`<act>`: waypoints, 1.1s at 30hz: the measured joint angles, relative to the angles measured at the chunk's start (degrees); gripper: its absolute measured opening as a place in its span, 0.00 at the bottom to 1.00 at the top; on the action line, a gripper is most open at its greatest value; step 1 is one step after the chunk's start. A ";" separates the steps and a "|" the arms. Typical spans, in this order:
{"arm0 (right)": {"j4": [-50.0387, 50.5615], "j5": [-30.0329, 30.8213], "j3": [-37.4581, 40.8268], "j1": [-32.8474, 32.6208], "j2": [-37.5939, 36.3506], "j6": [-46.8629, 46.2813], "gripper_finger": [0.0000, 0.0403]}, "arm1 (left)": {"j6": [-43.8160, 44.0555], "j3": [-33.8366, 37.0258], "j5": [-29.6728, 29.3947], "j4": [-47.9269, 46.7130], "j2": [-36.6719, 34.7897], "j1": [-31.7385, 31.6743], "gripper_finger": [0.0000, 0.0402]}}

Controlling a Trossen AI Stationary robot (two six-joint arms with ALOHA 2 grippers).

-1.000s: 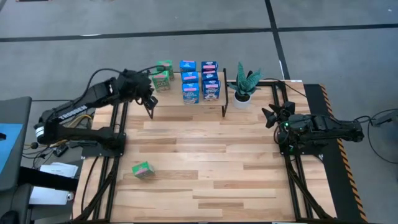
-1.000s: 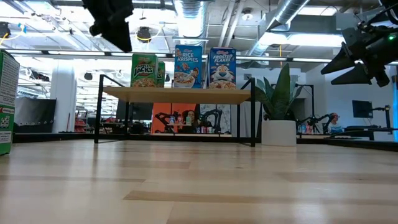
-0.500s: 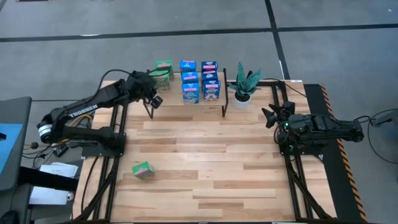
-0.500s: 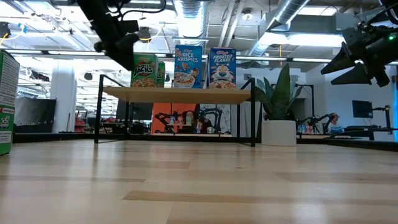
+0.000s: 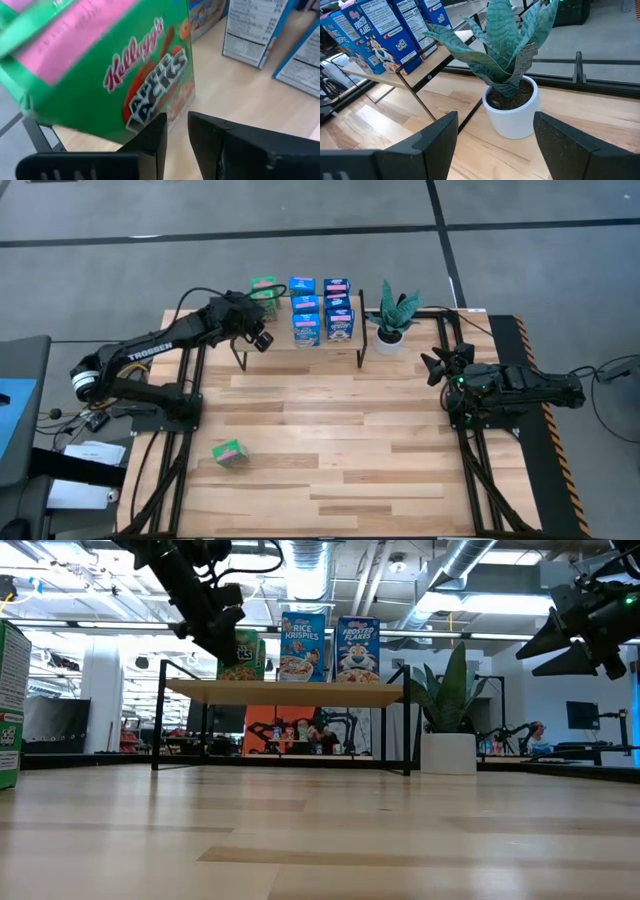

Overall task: Stack cereal on shelf
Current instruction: Put the right green cereal box on the shelf aligned with the other green cereal box, then put the green cereal box on the shelf aligned with the other green cereal boxes

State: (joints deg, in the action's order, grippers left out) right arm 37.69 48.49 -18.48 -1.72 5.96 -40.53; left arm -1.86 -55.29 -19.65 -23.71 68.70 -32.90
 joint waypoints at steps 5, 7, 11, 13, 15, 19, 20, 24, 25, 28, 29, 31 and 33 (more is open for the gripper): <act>0.00 0.00 0.00 -0.02 0.00 0.00 0.71 | -0.12 0.00 0.05 1.80 -0.06 0.02 0.17; 0.00 0.00 0.00 -0.01 0.00 0.00 0.71 | 0.17 0.00 0.67 2.26 -0.12 0.02 0.17; -0.02 0.00 0.00 -0.02 0.00 0.00 0.71 | -0.45 0.00 2.46 3.17 -0.19 0.02 0.17; 0.00 0.00 0.01 -0.02 0.00 0.00 0.71 | 0.13 -0.15 2.51 2.99 -0.19 0.12 0.17; -0.02 0.00 0.00 -0.02 0.02 0.00 0.71 | 0.47 -1.49 2.66 -0.07 -0.19 0.26 0.17; -0.02 0.00 0.01 -0.01 0.00 0.00 0.71 | 1.96 -8.07 6.34 -11.88 -0.54 1.43 0.19; -0.02 0.00 0.01 -0.02 0.01 0.00 0.71 | 2.87 -9.85 9.16 -14.95 -0.56 1.98 0.20; -0.10 0.00 0.00 -0.01 0.00 0.00 0.71 | 10.66 -15.60 25.81 -23.41 -0.59 5.47 0.26; -0.17 0.00 0.00 -0.02 0.02 0.00 0.71 | 13.12 -15.98 29.52 -23.41 -0.63 7.09 0.28; -0.17 0.00 0.01 -0.02 0.02 0.00 0.71 | 20.65 -15.85 35.55 -25.08 -0.49 14.45 0.34; -0.17 0.00 0.00 -0.02 0.00 0.00 0.71 | 23.07 -15.85 36.00 -25.97 -0.44 17.58 0.36; -0.17 0.00 0.01 -0.02 0.01 0.00 0.71 | 27.97 -15.85 35.58 -27.20 -0.17 24.15 0.39; -0.17 -0.03 0.01 -0.01 0.01 0.00 0.71 | 33.09 -15.80 32.15 -27.47 0.03 30.40 0.42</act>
State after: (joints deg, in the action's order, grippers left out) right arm 37.52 48.46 -18.47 -1.73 5.97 -40.53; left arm 31.23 -71.09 12.50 -51.17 68.73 -2.50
